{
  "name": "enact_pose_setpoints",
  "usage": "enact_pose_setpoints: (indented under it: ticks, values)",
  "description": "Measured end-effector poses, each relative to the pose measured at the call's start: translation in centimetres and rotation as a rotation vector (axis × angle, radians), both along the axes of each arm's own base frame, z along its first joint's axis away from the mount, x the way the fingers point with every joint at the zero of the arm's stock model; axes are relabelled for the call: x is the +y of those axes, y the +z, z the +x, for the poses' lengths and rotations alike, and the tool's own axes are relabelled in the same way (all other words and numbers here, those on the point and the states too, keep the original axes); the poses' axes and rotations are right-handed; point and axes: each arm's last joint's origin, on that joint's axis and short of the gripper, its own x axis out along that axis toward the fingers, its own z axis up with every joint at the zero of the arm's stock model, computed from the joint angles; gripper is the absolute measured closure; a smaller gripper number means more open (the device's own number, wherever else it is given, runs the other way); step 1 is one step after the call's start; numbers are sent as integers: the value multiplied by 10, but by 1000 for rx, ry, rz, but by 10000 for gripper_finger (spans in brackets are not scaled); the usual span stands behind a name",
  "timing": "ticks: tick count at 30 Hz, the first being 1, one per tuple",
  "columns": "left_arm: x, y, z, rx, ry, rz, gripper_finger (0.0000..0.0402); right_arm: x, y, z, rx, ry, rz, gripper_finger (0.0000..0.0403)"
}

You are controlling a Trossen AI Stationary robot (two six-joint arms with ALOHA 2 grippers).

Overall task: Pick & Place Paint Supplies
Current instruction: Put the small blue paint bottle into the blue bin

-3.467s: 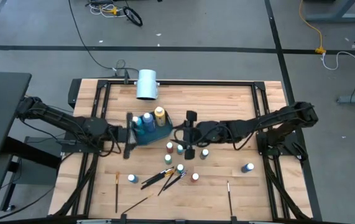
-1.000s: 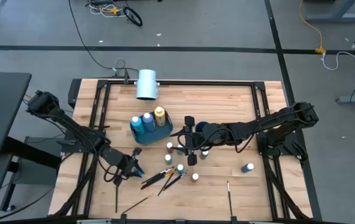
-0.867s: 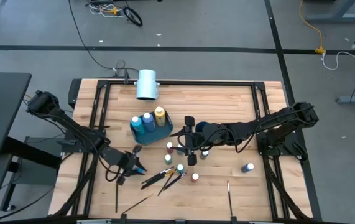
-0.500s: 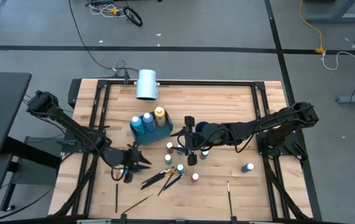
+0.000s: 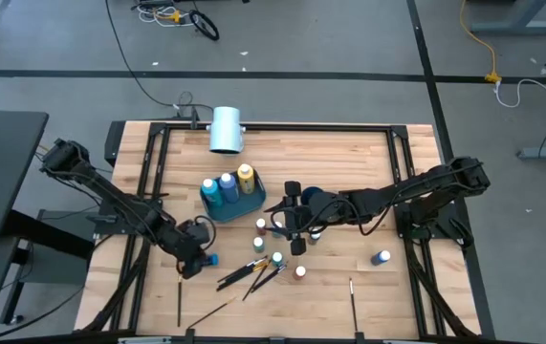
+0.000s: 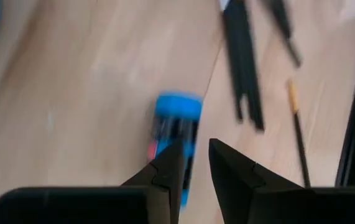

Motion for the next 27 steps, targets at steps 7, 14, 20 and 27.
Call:
enact_pose_setpoints:
  ticks: [7,14,20,27]
  values:
    - [2,-4,-6,119,83,-63,318,0,2,1,-27,8,-25,183]
    - [7,-11,-15,205,6,5,318,-1,3,1,-33,14,-43,183]
    - [9,-18,-19,221,-6,17,318,-1,3,1,-36,14,-43,183]
    - [5,-8,-13,170,-33,28,276,-1,3,1,-36,14,-42,183]
